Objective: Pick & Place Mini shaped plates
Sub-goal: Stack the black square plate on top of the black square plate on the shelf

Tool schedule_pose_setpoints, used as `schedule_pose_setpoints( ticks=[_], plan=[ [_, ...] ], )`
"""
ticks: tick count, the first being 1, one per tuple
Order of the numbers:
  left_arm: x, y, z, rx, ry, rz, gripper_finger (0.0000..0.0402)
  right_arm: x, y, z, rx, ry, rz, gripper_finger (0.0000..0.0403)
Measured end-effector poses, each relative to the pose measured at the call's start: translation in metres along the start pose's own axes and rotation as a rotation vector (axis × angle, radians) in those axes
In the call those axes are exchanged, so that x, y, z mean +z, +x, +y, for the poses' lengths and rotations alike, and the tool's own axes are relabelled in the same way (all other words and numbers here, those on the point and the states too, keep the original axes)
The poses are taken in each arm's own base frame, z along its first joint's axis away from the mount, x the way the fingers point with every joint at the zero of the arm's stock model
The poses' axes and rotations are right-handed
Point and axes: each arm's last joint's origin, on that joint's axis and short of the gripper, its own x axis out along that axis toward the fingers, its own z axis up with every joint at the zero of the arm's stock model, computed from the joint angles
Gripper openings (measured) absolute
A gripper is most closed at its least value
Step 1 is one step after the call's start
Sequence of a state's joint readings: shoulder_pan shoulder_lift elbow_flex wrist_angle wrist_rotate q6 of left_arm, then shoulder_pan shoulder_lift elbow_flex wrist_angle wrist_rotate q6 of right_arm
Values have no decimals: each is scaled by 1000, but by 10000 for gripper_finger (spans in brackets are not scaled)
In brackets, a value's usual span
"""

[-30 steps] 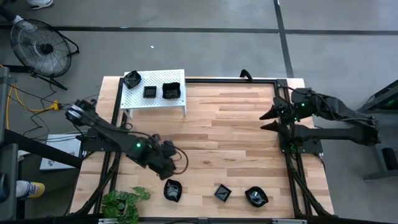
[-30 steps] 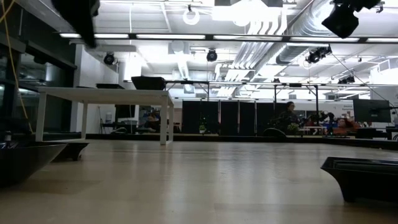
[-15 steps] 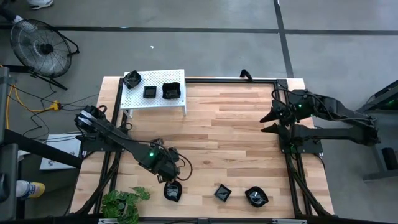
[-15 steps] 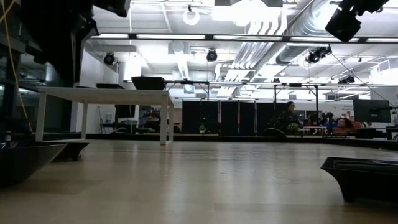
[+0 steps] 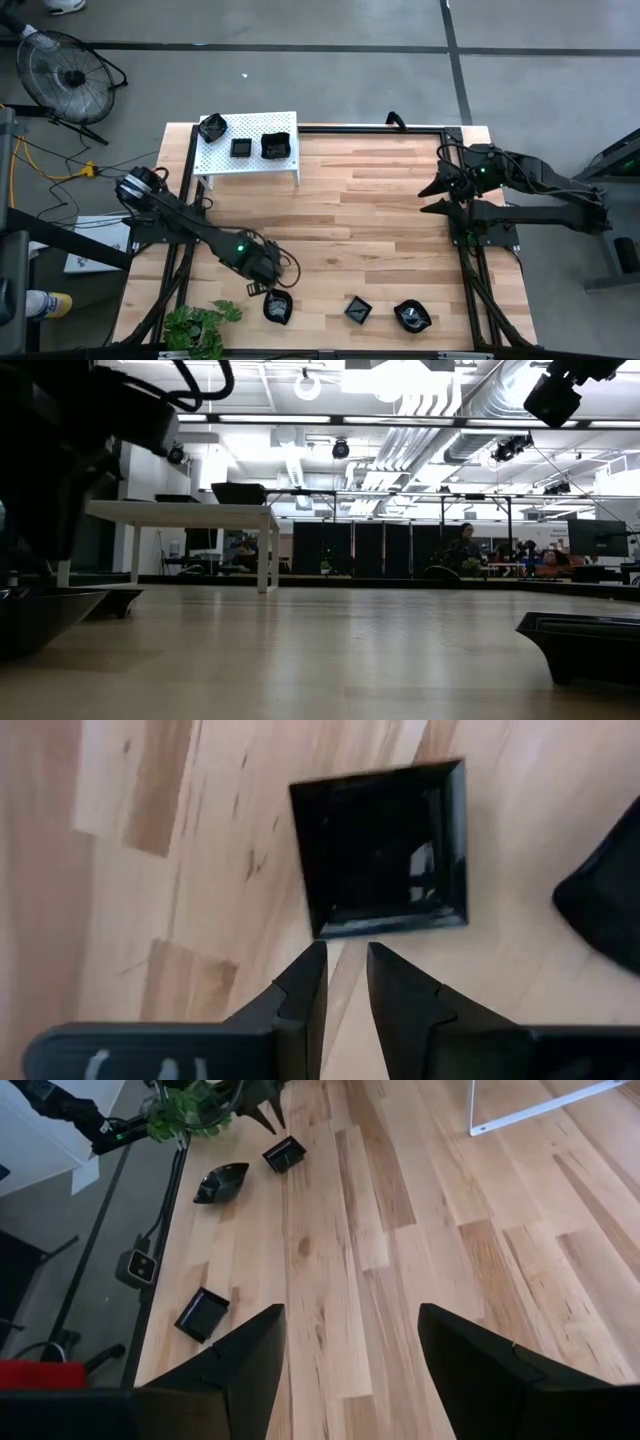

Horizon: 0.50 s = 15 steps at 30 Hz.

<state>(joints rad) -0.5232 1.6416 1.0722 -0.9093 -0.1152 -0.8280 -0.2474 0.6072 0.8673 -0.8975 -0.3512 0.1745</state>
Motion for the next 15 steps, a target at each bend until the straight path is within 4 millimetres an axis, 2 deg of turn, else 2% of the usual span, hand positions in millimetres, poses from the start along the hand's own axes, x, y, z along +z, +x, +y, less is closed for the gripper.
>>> schedule_pose_setpoints(
  ticks=[7, 15],
  plan=[
    [-11, 8, 11, -32, -44, -21, 72, 0, 0, 0, -1, 1, 3, 224],
    [-15, 15, 13, -77, -48, -41, 72, 0, 0, 0, -1, 2, 4, 224]
  ],
)
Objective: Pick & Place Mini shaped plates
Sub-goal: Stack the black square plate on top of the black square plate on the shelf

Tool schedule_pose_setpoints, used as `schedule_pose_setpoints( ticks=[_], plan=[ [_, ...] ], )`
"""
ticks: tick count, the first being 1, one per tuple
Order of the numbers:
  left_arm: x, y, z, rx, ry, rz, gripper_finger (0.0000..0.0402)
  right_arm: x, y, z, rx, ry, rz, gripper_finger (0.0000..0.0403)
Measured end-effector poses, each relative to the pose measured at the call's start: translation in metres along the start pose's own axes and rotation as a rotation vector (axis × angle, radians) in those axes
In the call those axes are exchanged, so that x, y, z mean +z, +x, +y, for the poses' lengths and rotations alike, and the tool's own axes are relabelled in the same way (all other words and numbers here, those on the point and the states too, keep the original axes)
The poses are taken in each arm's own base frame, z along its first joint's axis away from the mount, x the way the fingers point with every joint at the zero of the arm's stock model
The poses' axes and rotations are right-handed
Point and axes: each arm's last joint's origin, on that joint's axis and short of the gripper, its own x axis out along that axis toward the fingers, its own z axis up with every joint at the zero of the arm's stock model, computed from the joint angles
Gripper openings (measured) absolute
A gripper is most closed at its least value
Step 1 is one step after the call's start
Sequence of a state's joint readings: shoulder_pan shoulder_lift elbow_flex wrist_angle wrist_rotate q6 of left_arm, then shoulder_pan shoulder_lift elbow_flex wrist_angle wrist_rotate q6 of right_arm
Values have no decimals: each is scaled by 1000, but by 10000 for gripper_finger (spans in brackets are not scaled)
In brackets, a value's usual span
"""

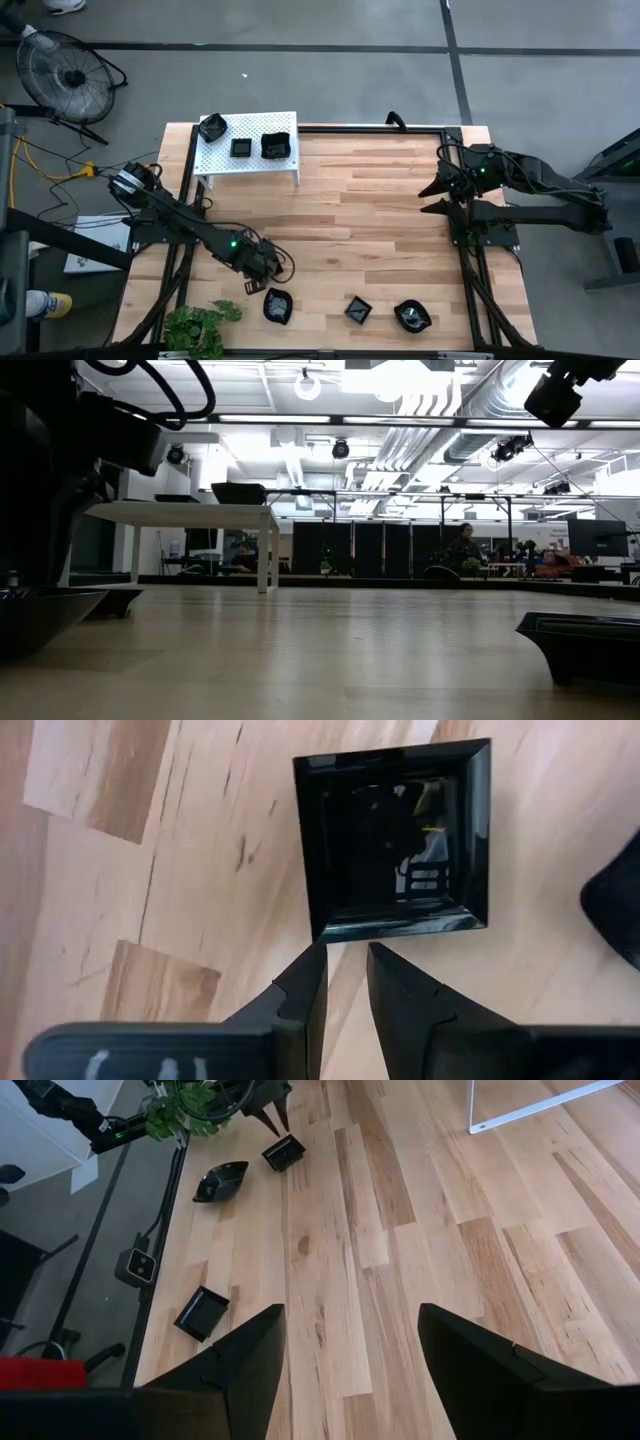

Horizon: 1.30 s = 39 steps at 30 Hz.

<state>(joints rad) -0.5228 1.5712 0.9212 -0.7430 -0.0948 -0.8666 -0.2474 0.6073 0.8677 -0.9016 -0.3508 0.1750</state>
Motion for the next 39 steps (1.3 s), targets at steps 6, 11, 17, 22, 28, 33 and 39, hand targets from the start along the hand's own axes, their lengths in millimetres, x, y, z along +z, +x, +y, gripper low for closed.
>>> schedule_pose_setpoints(
  ticks=[6, 11, 17, 22, 28, 33, 39],
  plan=[
    [5, 1, 6, 25, 7, 1, 72, 0, 0, 0, -3, 2, -1, 224],
    [13, 2, 11, -2, 32, 0, 72, 0, 0, 0, -3, 5, -1, 224],
    [24, 3, 20, -30, 62, 6, 72, 0, 0, 0, -3, 7, -1, 224],
    [29, 3, 24, -51, 70, 5, 72, 0, 0, 0, -3, 7, -1, 224],
    [29, 6, 21, -70, 92, 14, 72, 0, 0, 0, -4, 5, -1, 224],
    [30, 6, 21, -73, 88, 9, 72, 0, 0, 0, -4, 4, -1, 224],
    [30, 9, 21, -61, 69, 17, 72, 0, 0, 0, -4, 3, -2, 224]
  ],
)
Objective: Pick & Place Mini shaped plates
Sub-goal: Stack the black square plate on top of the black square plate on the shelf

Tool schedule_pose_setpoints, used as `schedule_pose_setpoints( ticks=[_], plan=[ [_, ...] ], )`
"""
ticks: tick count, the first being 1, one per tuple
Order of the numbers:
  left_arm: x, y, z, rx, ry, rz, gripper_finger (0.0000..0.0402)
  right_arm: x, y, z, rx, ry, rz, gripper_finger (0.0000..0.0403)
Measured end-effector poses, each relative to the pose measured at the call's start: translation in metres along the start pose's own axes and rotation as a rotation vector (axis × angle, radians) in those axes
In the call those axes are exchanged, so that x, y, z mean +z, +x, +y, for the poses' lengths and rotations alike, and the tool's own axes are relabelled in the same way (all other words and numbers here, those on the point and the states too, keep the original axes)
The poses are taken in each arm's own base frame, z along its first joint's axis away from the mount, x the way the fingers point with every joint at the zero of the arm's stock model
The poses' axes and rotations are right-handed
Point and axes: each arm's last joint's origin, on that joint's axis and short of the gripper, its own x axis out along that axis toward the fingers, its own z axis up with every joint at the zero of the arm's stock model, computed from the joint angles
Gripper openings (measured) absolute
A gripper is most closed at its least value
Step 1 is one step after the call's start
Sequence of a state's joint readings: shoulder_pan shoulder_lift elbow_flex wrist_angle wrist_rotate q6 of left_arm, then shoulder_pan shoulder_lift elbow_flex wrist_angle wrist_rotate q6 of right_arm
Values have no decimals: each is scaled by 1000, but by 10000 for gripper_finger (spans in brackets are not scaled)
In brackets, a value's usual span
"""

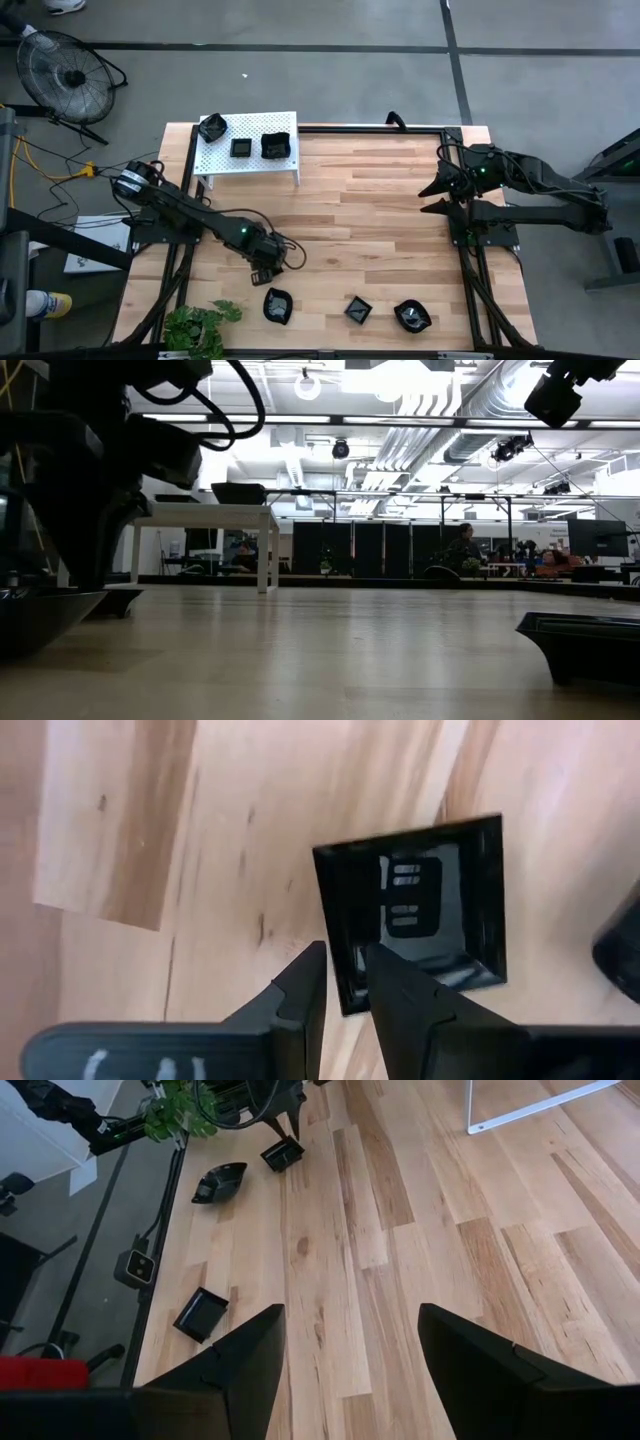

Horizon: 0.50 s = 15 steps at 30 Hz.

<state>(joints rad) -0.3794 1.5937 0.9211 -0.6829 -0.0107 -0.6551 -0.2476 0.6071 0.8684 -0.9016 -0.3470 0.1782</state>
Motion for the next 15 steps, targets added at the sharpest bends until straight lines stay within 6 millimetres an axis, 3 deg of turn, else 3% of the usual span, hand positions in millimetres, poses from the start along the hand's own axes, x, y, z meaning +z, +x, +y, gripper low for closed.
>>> schedule_pose_setpoints(
  ticks=[15],
  plan=[
    [1, 3, 0, 8, -34, 3, 72, 0, 0, 0, 0, -3, 0, 224]
  ],
)
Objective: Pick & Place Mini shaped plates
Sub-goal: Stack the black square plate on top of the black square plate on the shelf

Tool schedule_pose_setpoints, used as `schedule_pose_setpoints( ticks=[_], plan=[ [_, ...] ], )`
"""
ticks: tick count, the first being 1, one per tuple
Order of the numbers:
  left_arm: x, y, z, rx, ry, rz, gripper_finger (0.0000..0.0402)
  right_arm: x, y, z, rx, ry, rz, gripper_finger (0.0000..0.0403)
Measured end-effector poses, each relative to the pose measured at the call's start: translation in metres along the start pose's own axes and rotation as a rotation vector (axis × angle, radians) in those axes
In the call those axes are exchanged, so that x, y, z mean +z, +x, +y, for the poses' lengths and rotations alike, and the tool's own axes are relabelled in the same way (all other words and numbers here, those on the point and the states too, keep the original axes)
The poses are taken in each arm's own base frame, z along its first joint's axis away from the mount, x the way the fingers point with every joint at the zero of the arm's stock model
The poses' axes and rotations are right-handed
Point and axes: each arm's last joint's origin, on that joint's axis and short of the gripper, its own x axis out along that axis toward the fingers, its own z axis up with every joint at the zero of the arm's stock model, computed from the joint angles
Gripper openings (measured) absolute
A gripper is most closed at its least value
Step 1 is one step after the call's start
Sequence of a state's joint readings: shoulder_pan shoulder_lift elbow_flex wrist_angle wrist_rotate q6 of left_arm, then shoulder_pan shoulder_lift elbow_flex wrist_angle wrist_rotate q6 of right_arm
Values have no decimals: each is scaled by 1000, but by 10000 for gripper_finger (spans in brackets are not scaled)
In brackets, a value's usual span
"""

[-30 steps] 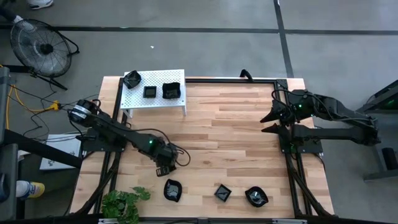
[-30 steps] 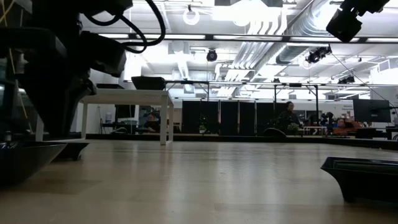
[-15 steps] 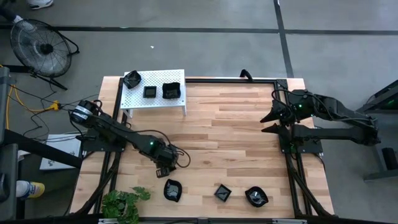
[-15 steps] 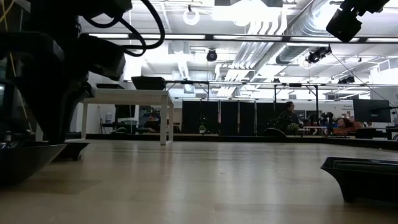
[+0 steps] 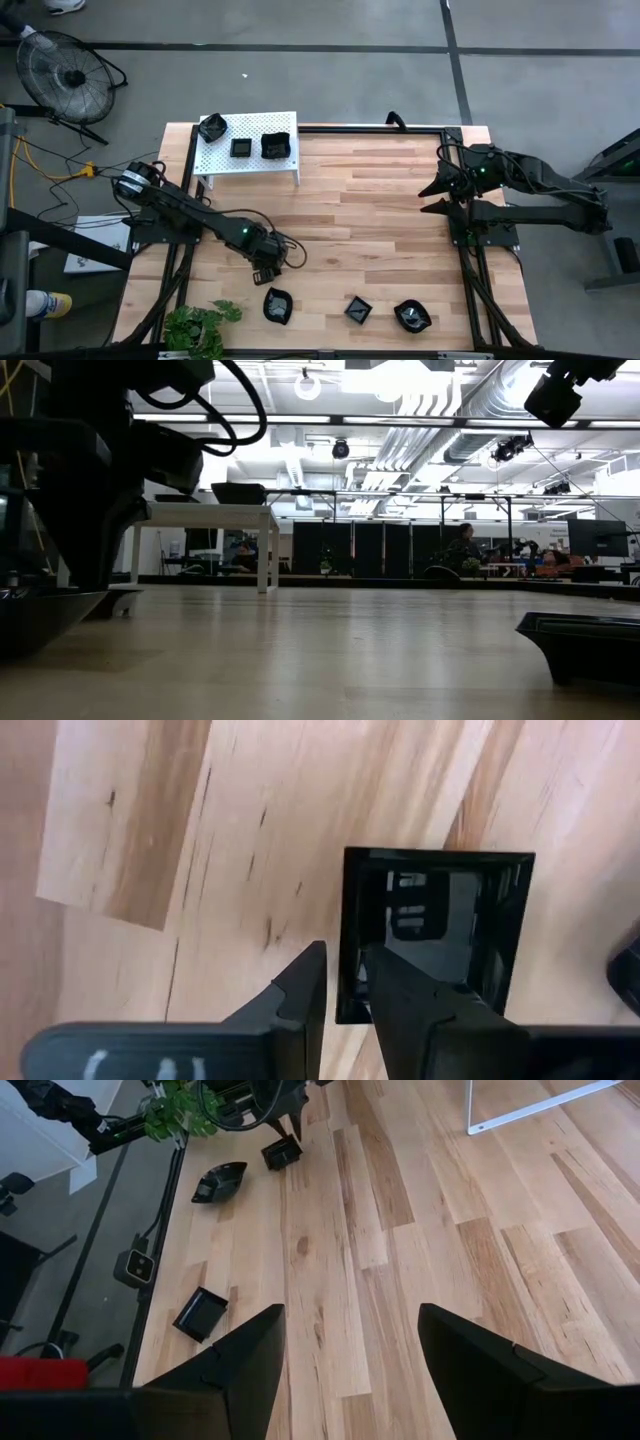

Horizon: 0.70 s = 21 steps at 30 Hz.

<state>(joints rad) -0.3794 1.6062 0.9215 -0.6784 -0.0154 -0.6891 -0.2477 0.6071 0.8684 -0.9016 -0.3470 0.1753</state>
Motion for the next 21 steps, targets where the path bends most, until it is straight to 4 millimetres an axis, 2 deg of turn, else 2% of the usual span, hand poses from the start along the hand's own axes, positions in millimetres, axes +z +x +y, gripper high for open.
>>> schedule_pose_setpoints(
  ticks=[21],
  plan=[
    [0, 0, 0, -2, 3, 6, 72, 0, 0, 0, 0, -1, 0, 224]
  ],
)
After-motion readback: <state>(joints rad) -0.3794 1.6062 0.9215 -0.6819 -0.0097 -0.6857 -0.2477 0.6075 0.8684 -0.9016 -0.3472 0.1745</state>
